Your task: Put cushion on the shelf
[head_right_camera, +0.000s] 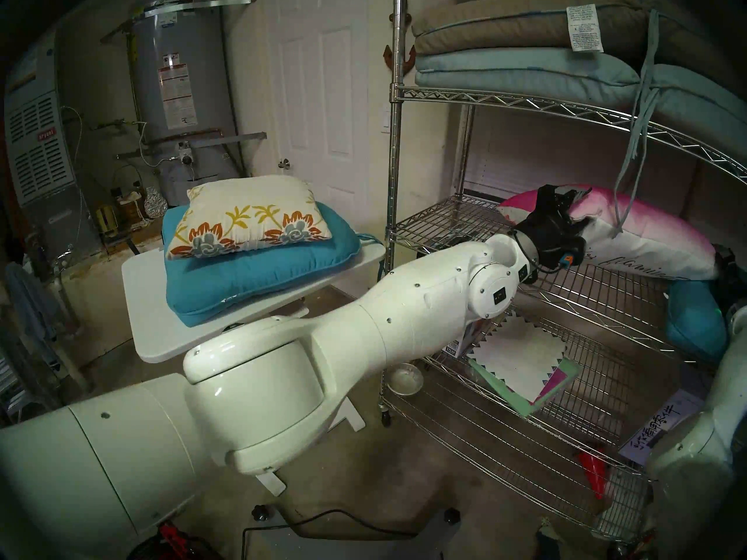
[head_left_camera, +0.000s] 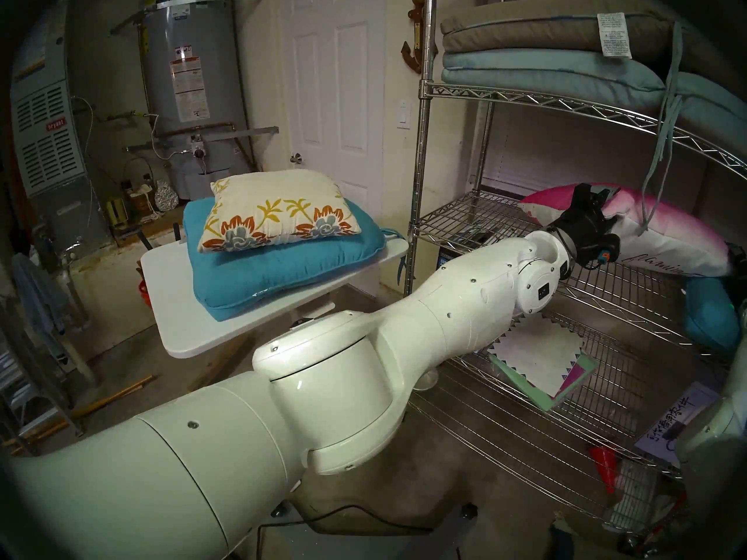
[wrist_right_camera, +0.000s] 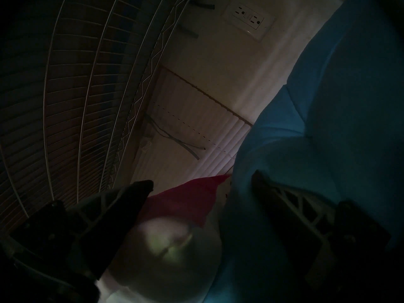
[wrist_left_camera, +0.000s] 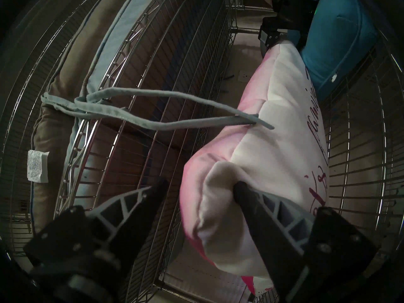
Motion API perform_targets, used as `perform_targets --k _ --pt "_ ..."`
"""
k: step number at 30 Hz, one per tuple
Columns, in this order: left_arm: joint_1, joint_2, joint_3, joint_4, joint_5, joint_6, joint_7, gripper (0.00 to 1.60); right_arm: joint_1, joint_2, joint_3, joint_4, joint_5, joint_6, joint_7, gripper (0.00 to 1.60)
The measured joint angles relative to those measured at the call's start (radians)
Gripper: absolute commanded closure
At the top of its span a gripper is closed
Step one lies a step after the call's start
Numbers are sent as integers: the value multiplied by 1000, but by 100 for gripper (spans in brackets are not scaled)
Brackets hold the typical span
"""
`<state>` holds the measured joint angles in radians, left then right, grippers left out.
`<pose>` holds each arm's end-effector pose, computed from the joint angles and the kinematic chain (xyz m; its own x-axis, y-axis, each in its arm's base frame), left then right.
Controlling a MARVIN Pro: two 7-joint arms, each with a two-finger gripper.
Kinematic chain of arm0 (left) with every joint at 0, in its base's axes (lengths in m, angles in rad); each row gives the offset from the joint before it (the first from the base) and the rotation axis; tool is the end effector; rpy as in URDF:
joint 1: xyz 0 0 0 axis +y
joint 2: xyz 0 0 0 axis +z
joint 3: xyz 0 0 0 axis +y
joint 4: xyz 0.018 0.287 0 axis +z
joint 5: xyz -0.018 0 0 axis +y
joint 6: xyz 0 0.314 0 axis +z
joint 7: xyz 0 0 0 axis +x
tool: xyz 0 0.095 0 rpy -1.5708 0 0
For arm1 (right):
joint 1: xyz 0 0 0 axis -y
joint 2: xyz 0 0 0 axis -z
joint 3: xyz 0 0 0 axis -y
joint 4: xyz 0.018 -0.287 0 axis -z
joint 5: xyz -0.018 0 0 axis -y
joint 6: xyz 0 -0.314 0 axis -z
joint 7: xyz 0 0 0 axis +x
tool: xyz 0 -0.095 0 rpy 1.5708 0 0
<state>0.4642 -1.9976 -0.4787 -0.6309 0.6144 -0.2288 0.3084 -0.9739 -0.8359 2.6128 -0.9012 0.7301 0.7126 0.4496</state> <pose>0.4645 -0.4608 -0.0830 -0.9123 -0.3764 0.1616 -0.0063 -0.3815 -0.9243 0.3169 -0.5304 -0.0969 -0.3922 -0.7171 0.5761 -0.1073 -0.5864 -0.8029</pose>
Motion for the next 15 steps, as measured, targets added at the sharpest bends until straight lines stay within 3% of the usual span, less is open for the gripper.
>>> perform_targets --k 15 --pt "-8 1 18 0 -31 16 5 39 8 -6 -1 -4 7 23 -3 0"
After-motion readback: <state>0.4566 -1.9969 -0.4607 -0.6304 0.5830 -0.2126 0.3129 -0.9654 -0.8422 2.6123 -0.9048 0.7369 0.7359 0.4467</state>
